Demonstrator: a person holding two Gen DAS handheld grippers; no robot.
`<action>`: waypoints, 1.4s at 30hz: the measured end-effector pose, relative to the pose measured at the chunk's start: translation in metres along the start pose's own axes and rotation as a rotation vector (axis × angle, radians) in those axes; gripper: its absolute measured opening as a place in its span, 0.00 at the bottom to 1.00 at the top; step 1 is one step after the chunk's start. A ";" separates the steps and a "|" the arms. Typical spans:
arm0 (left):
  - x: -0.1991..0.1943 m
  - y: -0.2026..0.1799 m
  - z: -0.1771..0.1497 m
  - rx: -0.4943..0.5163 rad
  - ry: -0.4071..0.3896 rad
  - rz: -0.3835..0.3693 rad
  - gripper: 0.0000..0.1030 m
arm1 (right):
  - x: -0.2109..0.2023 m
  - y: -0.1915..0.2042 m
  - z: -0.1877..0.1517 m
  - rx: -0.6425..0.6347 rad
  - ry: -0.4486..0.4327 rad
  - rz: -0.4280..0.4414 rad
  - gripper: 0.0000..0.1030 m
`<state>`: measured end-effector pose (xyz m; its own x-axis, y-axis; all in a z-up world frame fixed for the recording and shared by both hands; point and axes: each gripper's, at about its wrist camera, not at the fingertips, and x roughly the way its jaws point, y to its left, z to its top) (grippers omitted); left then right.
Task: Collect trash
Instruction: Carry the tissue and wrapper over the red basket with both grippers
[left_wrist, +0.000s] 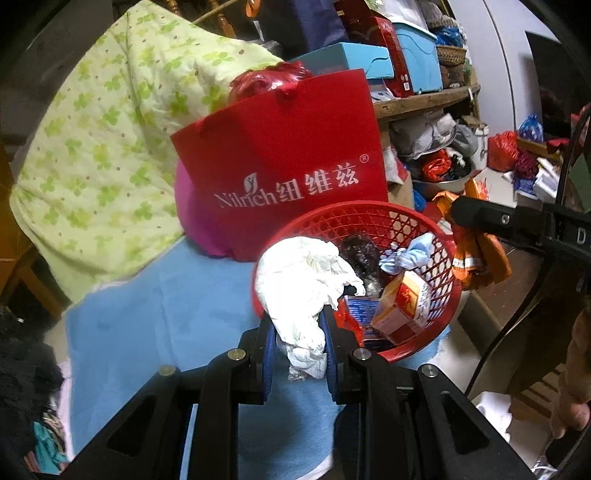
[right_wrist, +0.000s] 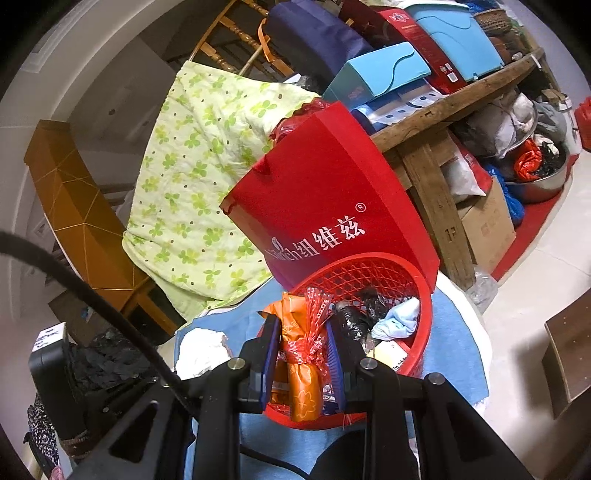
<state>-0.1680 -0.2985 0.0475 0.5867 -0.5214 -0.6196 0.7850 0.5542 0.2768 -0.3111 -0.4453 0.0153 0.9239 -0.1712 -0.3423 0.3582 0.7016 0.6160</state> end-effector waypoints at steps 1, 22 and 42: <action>0.002 0.003 0.001 -0.014 0.001 -0.015 0.23 | 0.000 0.000 0.000 -0.001 0.000 -0.003 0.26; 0.043 0.027 0.019 -0.183 0.017 -0.217 0.24 | 0.015 0.012 0.014 -0.025 -0.023 -0.019 0.26; 0.079 0.034 0.006 -0.250 0.070 -0.309 0.25 | 0.074 -0.003 0.013 0.035 0.040 -0.100 0.28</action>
<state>-0.0942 -0.3251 0.0127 0.3089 -0.6479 -0.6963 0.8445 0.5236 -0.1125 -0.2422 -0.4685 -0.0027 0.8775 -0.2106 -0.4308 0.4532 0.6580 0.6014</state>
